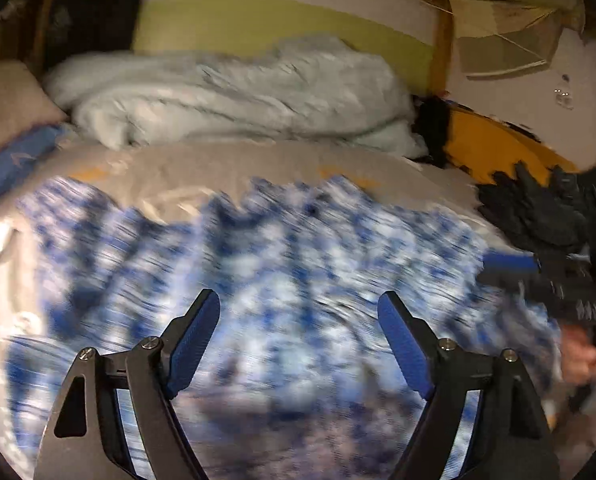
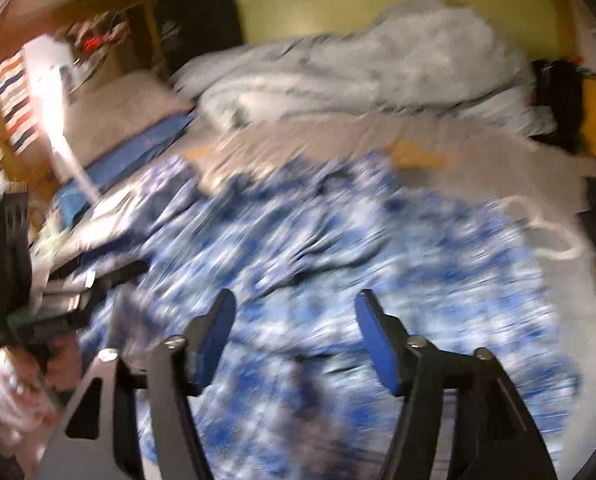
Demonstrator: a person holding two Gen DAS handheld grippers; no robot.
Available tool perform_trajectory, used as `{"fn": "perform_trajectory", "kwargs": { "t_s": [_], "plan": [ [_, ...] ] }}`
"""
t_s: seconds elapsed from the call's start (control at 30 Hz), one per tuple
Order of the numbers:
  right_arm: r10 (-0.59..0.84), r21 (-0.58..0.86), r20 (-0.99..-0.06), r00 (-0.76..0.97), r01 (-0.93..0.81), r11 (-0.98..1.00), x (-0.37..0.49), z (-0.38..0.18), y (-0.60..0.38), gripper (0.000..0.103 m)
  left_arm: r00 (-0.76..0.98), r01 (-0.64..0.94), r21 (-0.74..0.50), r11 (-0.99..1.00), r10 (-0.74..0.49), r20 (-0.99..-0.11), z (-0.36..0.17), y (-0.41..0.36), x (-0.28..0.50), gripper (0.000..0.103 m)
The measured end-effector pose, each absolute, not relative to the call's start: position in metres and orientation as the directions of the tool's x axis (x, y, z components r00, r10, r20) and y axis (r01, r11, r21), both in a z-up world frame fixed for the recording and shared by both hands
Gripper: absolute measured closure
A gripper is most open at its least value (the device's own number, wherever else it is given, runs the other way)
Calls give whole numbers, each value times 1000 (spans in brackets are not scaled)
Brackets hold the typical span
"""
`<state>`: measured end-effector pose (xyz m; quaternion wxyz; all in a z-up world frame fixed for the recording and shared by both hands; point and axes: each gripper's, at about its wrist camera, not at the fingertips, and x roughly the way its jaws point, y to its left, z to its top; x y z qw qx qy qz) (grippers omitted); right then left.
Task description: Fold large clothes
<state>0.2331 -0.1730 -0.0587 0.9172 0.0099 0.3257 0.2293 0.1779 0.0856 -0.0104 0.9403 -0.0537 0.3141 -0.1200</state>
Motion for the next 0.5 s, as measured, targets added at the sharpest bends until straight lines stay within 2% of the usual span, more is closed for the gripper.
{"fn": "perform_trajectory", "kwargs": {
  "t_s": [0.13, 0.23, 0.27, 0.3, 0.37, 0.47, 0.5],
  "plan": [
    [214, 85, -593, 776, -203, 975, 246, -50, -204, 34, 689, 242, -266, 933, -358, -630, -21, 68, 196, 23],
    [137, 139, -610, 780, -65, 988, 254, -50, -238, 33, 618, 253, -334, 908, -417, -666, -35, 51, 213, 23],
    [139, 166, -616, 776, -45, 985, 256, -51, -246, 33, 592, 251, -352, 902, -431, -681, -42, 46, 218, 27],
    [147, 202, -621, 770, -25, 979, 258, -51, -257, 32, 566, 250, -362, 898, -439, -698, -48, 41, 223, 39],
    [157, 243, -625, 765, -1, 970, 259, -51, -270, 32, 504, 252, -376, 891, -453, -735, -64, 32, 230, 55],
    [166, 259, -631, 758, 4, 966, 260, -51, -275, 32, 501, 256, -352, 900, -436, -748, -73, 28, 228, 58],
    [161, 254, -634, 756, 7, 967, 260, -51, -275, 32, 511, 254, -338, 906, -423, -749, -72, 28, 226, 78]
  ]
}}
